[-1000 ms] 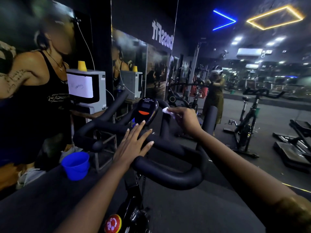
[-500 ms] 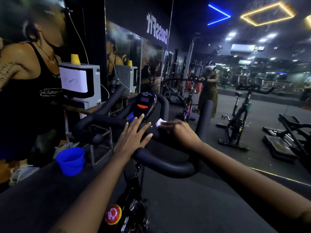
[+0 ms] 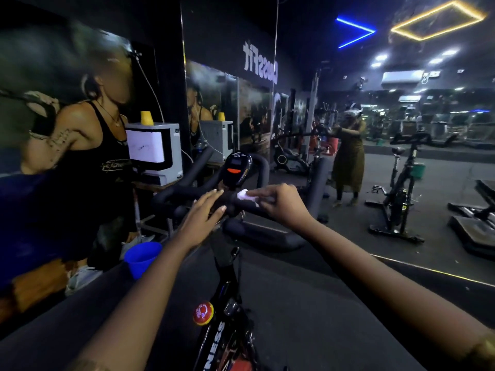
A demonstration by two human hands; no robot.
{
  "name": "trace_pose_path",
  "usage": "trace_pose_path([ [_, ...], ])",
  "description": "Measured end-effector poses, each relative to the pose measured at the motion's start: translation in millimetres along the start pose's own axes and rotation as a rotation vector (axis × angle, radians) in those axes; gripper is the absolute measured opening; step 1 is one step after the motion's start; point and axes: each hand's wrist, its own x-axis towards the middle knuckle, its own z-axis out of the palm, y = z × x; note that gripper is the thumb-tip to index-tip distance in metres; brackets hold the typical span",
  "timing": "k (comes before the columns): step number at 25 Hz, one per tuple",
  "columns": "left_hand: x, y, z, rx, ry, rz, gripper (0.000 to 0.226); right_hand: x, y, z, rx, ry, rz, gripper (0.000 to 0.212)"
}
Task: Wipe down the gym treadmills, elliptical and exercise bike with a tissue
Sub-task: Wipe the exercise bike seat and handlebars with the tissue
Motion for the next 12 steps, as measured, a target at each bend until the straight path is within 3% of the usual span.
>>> trace_pose_path([
  [5,-107,12,-20,0.141,-0.077,-0.136,0.053,-68,-27,9,0.161,-0.15,-0.023,0.028],
  [9,-212,23,-13,0.236,-0.208,-0.313,0.082,-140,-37,34,0.21,-0.342,0.012,0.028],
  [12,-298,42,8,0.309,-0.308,-0.456,0.074,-204,-38,64,0.141,-0.498,-0.026,0.028],
])
